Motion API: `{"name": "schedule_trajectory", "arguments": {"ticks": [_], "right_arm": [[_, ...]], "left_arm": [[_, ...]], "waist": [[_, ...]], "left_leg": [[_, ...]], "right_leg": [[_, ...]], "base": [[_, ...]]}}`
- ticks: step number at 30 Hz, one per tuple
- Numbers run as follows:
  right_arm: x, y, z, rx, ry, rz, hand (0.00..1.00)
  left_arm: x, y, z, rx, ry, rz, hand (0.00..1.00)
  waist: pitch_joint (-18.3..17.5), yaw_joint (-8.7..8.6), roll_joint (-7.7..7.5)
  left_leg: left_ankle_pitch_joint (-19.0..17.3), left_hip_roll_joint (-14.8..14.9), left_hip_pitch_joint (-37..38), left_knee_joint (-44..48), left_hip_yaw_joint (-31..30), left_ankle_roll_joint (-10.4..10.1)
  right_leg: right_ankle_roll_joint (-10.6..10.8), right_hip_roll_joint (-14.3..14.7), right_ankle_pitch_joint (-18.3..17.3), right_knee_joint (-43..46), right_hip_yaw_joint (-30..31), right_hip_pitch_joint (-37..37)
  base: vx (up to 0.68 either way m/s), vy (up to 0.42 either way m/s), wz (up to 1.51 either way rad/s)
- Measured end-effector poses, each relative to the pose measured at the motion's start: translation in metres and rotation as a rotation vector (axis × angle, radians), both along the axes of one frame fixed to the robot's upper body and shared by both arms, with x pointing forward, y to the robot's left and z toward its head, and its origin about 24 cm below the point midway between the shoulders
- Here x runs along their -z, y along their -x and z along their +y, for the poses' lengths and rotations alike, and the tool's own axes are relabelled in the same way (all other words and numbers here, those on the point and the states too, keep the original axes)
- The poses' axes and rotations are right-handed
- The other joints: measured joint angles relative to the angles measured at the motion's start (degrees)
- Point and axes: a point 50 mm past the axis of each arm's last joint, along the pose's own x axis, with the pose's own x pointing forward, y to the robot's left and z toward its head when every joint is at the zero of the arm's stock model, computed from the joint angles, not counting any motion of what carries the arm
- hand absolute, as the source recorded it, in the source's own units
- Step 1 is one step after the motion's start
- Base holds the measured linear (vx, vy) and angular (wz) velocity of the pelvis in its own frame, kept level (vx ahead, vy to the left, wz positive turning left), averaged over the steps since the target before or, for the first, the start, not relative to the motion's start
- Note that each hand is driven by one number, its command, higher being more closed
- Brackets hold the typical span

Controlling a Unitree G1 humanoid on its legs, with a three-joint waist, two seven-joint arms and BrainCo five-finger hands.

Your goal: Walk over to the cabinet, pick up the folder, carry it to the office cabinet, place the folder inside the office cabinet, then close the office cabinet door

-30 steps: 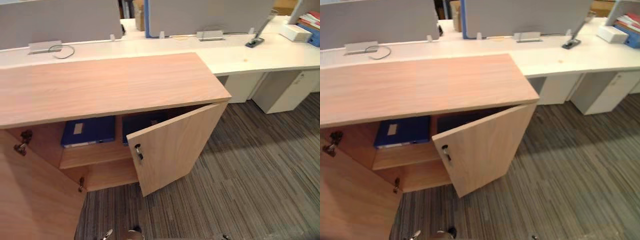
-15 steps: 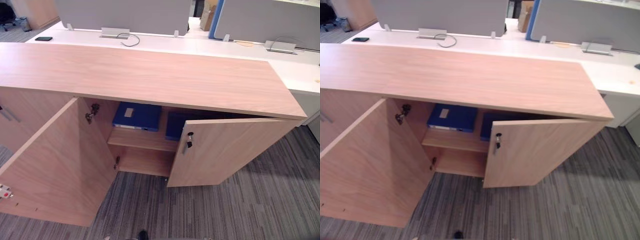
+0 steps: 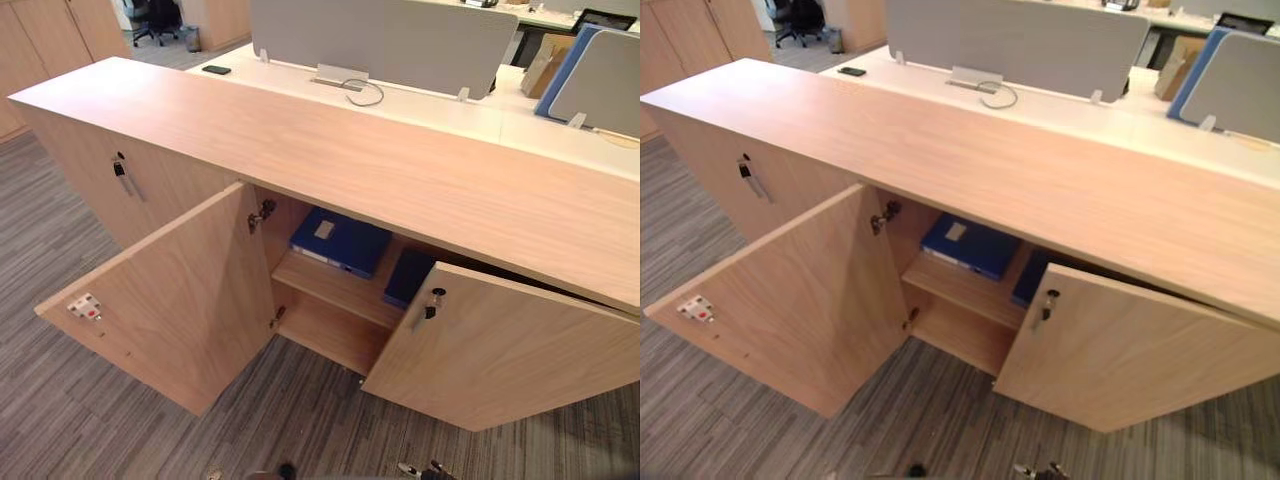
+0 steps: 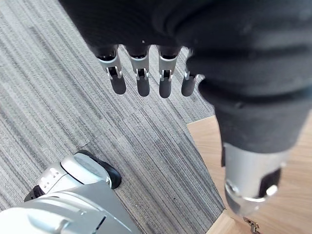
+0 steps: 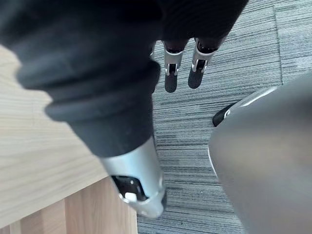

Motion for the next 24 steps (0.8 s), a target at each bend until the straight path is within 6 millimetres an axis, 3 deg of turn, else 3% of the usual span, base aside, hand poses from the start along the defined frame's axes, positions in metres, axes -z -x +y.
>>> {"name": "schedule_trajectory", "arguments": {"ticks": [5,7,9,11,12,13,14,16,19,22,24], "right_arm": [[0.0,0.001,0.001,-0.003,-0.002,0.002,0.0],[0.0,-0.001,0.001,-0.004,0.0,-0.002,0.0],[-0.001,-0.004,-0.001,-0.004,0.01,-0.017,0.0],[-0.002,-0.007,-0.002,-0.001,0.018,-0.026,0.0],[-0.003,-0.008,-0.003,0.002,0.019,-0.029,0.0],[-0.004,-0.011,-0.006,0.017,0.027,-0.039,0.0],[-0.005,-0.014,-0.009,0.038,0.034,-0.046,0.0],[-0.004,-0.012,-0.009,0.062,0.03,-0.043,0.0],[-0.004,-0.01,-0.009,0.1,0.025,-0.045,0.0],[-0.003,-0.007,-0.009,0.111,0.021,-0.039,0.0],[-0.002,-0.003,-0.007,0.118,0.017,-0.027,0.0]], "left_arm": [[0.0,-0.004,0.0,0.003,0.0,-0.01,0.0],[-0.001,-0.012,-0.001,0.006,-0.001,-0.028,0.0],[-0.001,-0.015,-0.001,0.002,-0.001,-0.034,0.0],[-0.002,-0.018,-0.002,-0.011,-0.003,-0.044,0.0],[-0.002,-0.019,-0.003,-0.013,-0.003,-0.046,0.0],[-0.001,-0.02,-0.006,-0.019,0.003,-0.051,0.0],[-0.001,-0.02,-0.009,-0.032,0.012,-0.054,0.0],[-0.001,-0.021,-0.009,-0.027,0.01,-0.057,0.0],[-0.001,-0.021,-0.008,-0.01,0.004,-0.05,0.0],[0.0,-0.014,-0.009,-0.02,0.007,-0.036,0.0],[0.0,-0.01,-0.008,-0.027,0.007,-0.029,0.0]], "waist": [[0.38,0.02,0.47],[0.86,-0.01,0.69],[1.56,-0.4,1.43],[2.7,-0.48,1.62],[3.07,-0.48,1.71],[3.57,-0.57,2.5],[4.23,-0.48,3.62],[4.2,-0.49,3.36],[4.03,-1.32,2.83],[3.54,-1.3,2.69],[2.47,-1.13,2.34]], "left_leg": [[-0.29,1.48,0.57,0.72,-1.19,-1.06],[-1.99,1.56,-1.83,4.97,-2.41,-1.46],[-4.46,4.23,-5.27,10.15,3.08,-0.9],[-6.51,8.5,-7.17,13.32,13.78,0.67],[-7.26,9.46,-7.71,14.88,16.33,1.07],[-9.05,11.69,-9.67,18.71,20.26,1.49],[-9.01,12.32,-10.76,19.94,22.31,1.21],[-7.52,8.66,-10.95,17.5,21.55,1.2],[-2.55,3.18,-9.75,9.79,18.87,1.96],[2.45,2.2,-5.06,-0.87,16.84,1.69],[6.88,1.68,-2.52,-6.29,14.76,2.11]], "right_leg": [[-0.04,1.14,0.01,0.3,-2.42,2.17],[-0.06,1.52,0.02,1.0,-4.51,2.5],[-0.11,2.13,0.01,1.55,-7.3,2.77],[-1.34,1.09,-0.7,2.58,-9.78,2.98],[-1.96,0.56,-1.08,2.73,-10.19,3.04],[-2.98,0.09,-2.11,2.73,-11.91,3.19],[-1.98,-0.45,-3.58,2.68,-12.99,3.21],[-1.92,-3.12,-4.23,0.41,-13.15,3.65],[-2.25,-6.0,-2.87,-1.31,-14.21,3.78],[-2.17,-5.41,2.25,-1.23,-14.43,4.54],[-2.35,-4.98,3.07,-0.14,-14.4,4.65]], "base": [[-0.01,-0.101,0.32],[-0.05,-0.04,0.58],[-0.07,-0.046,0.7],[-0.06,-0.037,0.74],[-0.03,0.016,0.68],[-0.03,0.062,0.56],[-0.02,0.087,0.53],[0.02,0.194,0.46],[0.06,0.205,0.6],[0.09,0.1,0.64],[0.13,0.06,0.49]]}}
